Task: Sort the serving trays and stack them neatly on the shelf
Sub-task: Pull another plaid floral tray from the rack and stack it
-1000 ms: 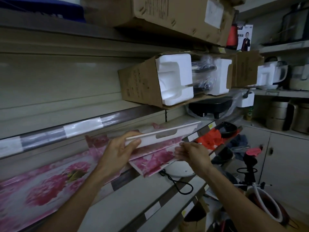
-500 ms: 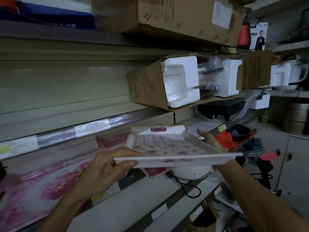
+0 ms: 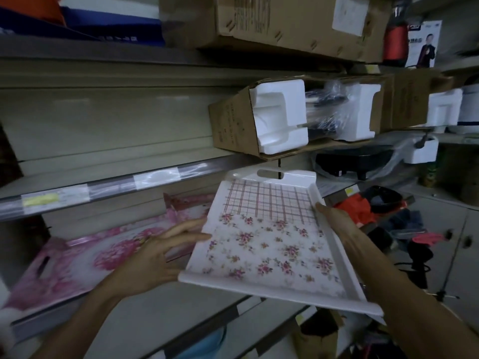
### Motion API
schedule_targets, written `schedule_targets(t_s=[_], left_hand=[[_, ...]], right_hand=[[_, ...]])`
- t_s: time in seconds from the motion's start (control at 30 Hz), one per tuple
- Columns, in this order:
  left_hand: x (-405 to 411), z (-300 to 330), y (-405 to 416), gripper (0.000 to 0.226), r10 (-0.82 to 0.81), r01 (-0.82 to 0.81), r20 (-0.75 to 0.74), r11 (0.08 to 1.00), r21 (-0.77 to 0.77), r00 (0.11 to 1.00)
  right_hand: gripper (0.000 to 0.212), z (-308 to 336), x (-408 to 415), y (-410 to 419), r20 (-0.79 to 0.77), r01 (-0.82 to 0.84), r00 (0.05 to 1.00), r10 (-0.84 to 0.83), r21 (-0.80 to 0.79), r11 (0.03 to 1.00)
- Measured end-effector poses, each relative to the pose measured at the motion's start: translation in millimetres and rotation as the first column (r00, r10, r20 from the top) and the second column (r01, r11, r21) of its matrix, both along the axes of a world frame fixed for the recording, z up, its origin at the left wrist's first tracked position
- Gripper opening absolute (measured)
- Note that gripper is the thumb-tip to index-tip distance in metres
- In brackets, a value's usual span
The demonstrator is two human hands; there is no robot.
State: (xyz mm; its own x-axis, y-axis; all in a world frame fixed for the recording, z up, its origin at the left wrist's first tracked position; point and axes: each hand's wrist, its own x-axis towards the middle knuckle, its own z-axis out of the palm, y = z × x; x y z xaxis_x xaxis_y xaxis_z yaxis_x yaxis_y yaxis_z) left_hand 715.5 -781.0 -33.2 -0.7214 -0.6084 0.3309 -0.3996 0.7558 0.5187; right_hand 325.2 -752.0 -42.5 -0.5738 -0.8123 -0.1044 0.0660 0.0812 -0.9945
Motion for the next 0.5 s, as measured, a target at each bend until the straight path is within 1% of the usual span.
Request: schedule_targets(t_s=[0.03,0.1,0.13,0.2,0.23,0.27,0.33,0.37,0.4,0.43,0.5], left_hand=[[3.3,-7.3,-3.6,0.067,-0.003,0.004,-0.017,0.998,0.070,1.000],[5.7,-16.0,6.1,0.061,0.037,0.020,-0.158,0.938,0.347,0.987],[3.4,-17.6,13.9,0.056,0.121,0.004,-0.252,0.895,0.445,0.960],[-6.8,-21.5,23.9,0.058,0.333,-0.034,-0.362,0.775,0.632,0.871],[-14.7,-21.9,30.2,0.055,0.420,-0.032,-0.385,0.709,0.705,0.822],[-23.0,-21.3,37.9,0.050,0.495,-0.044,-0.376,0.647,0.761,0.783],[-38.6,-17.7,57.0,0.047,0.557,-0.051,-0.354,0.584,0.810,0.752],[-44.1,-17.5,65.6,0.047,0.567,-0.056,-0.346,0.573,0.818,0.747],[-48.6,-17.5,74.0,0.045,0.578,-0.077,-0.335,0.571,0.817,0.744],[-51.2,-19.8,80.1,0.040,0.576,-0.103,-0.332,0.594,0.798,0.747],[-50.3,-27.2,90.8,0.030,0.617,-0.239,-0.286,0.627,0.741,0.733]], right_hand=[[0.025,-4.0,-3.2,0.8,-0.005,-0.013,1.000,0.013,-0.024,1.000],[0.028,-10.4,-4.6,9.7,-0.024,-0.048,0.999,0.048,-0.020,0.999],[0.033,-14.8,-5.2,13.7,-0.024,-0.060,0.998,0.060,-0.011,0.998],[0.039,-21.7,-3.3,22.8,-0.004,-0.076,0.997,0.076,-0.016,0.997],[0.039,-22.3,1.5,27.9,0.005,-0.093,0.996,0.094,-0.019,0.995],[0.036,-22.9,6.6,33.2,0.012,-0.112,0.994,0.112,-0.029,0.993],[0.029,-25.3,16.1,42.8,0.031,-0.139,0.990,0.140,-0.046,0.989],[0.026,-28.5,19.1,45.5,0.039,-0.148,0.988,0.150,-0.060,0.987],[0.025,-30.5,23.9,50.2,0.041,-0.156,0.986,0.159,-0.070,0.985],[0.025,-32.2,28.9,54.8,0.047,-0.169,0.984,0.173,-0.081,0.982],[0.026,-36.2,36.9,61.2,0.058,-0.195,0.978,0.202,-0.110,0.975]])
